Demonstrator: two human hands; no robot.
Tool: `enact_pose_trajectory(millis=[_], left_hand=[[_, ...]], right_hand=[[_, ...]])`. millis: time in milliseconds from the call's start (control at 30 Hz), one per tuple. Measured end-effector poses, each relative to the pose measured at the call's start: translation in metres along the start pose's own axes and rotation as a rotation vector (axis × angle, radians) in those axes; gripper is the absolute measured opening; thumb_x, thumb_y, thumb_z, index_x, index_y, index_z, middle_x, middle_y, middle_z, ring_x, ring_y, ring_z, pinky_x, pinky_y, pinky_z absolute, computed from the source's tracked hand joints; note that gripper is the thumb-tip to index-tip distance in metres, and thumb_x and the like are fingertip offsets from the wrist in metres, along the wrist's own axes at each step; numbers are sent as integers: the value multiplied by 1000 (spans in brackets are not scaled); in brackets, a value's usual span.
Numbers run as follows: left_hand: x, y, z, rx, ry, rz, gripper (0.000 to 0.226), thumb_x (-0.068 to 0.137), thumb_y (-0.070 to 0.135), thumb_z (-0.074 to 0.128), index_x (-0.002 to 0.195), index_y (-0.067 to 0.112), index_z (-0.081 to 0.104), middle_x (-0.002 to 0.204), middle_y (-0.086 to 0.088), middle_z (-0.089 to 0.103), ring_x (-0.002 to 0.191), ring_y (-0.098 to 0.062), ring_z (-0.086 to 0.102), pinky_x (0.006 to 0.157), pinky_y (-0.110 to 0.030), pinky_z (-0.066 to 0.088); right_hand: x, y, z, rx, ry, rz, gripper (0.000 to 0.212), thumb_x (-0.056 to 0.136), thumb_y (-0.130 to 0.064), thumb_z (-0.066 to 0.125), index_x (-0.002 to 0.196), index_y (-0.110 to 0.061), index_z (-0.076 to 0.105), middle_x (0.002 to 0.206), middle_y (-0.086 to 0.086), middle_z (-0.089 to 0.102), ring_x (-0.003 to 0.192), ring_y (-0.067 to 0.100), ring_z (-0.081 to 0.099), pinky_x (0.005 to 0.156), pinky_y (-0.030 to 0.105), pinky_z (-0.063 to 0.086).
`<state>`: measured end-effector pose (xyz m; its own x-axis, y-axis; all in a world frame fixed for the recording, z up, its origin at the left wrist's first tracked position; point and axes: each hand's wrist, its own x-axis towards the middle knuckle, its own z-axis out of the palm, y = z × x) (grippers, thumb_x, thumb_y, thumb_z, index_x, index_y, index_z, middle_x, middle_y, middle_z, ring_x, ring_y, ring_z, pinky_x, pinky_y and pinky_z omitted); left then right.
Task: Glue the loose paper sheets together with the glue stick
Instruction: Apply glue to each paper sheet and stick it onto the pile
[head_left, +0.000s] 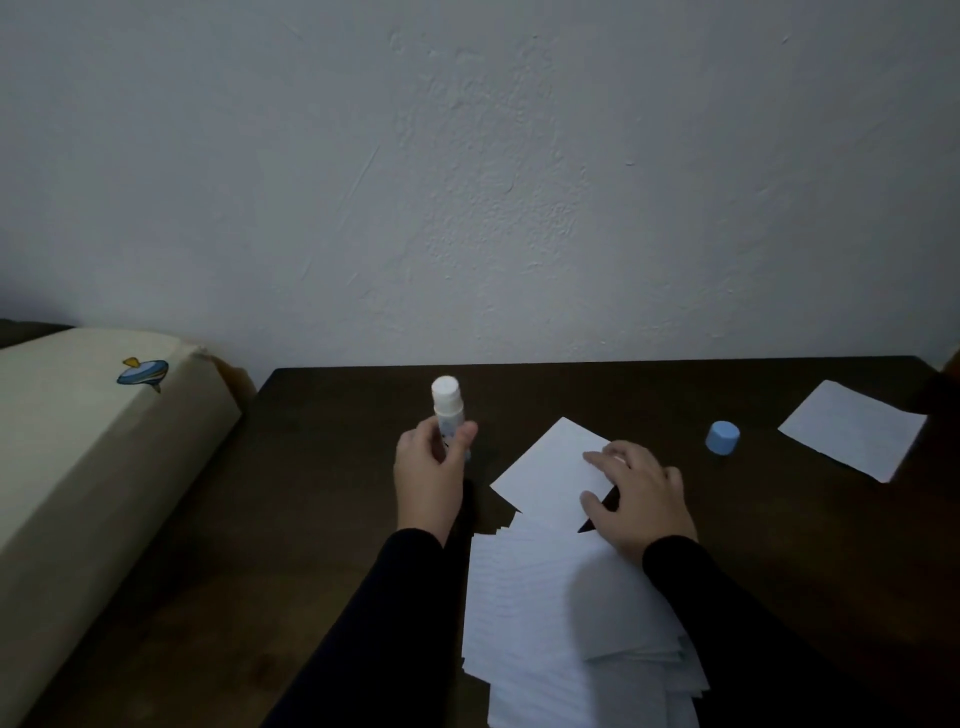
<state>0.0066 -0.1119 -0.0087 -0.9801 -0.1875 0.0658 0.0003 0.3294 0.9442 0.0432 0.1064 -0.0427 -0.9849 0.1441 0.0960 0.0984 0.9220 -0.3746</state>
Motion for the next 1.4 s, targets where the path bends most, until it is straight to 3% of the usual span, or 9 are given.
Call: enact_pose_trajectory(millis=[300, 467, 567, 667, 800, 1000, 1133, 1267, 1400], left_hand=[[1, -9, 4, 169, -54, -1, 16, 88, 35, 67, 98, 29, 56, 99, 6, 56, 87, -3, 53, 78, -22, 39], [-9, -8, 2, 156, 0, -34, 51, 81, 37, 75, 123, 23, 52, 115, 4, 49, 103, -11, 52, 88, -27, 43], [-28, -2, -4, 98, 70, -41, 49, 71, 45, 80, 103, 24, 49, 106, 5, 51, 93, -10, 51, 79, -26, 45], [-44, -1, -4, 258, -209, 52, 50, 59, 56, 83, 72, 20, 51, 74, 3, 57, 66, -10, 49, 58, -25, 38], [-55, 1, 2, 582, -436, 178, 45, 59, 57, 82, 67, 23, 54, 73, 9, 58, 70, -6, 51, 58, -23, 37], [-49, 10, 7, 543, -497, 84, 35, 62, 47, 85, 78, 26, 61, 83, 7, 62, 77, -9, 57, 64, -23, 43], [-55, 20, 28, 477, -356, 158, 30, 74, 52, 74, 94, 34, 61, 97, 14, 56, 92, -5, 54, 76, -23, 47], [-48, 16, 55, 652, -369, 268, 53, 89, 53, 58, 135, 31, 50, 138, 11, 47, 127, -10, 39, 109, -40, 37], [-39, 18, 87, 908, -479, 285, 50, 91, 55, 51, 133, 28, 48, 148, 5, 38, 141, -22, 25, 112, -55, 25]], right_hand=[[-1, 0, -2, -64, -49, 4, 51, 92, -49, 46, 141, -35, 41, 143, -8, 33, 133, 12, 29, 111, 41, 19], [-1, -4, -11, -130, -138, 80, 55, 92, -60, 41, 142, -36, 40, 146, -7, 32, 135, 16, 28, 112, 50, 18], [-8, -3, -14, -164, -177, 89, 70, 86, -75, 33, 145, -37, 34, 151, -6, 26, 139, 18, 23, 112, 54, 14], [-16, -3, -14, -199, -238, 89, 91, 75, -86, 31, 150, -36, 20, 158, -4, 14, 145, 22, 11, 113, 57, 10], [-24, -5, -16, -220, -229, 112, 97, 71, -89, 34, 150, -35, 19, 159, -2, 13, 145, 23, 10, 113, 56, 12], [-27, 5, -24, -278, -173, 188, 71, 89, -71, 26, 150, -34, 23, 156, 1, 21, 141, 24, 20, 112, 53, 19], [-31, 14, -32, -212, -191, 168, 66, 92, -68, 26, 150, -36, 21, 156, 0, 19, 141, 22, 20, 111, 49, 21], [-35, 38, -46, -93, 26, 75, 52, 96, -57, 33, 143, -34, 37, 142, -6, 37, 130, 13, 33, 106, 38, 29], [-27, 78, -63, -85, 149, 192, 46, 97, -51, 38, 139, -32, 42, 135, -4, 44, 124, 14, 39, 100, 34, 34]])
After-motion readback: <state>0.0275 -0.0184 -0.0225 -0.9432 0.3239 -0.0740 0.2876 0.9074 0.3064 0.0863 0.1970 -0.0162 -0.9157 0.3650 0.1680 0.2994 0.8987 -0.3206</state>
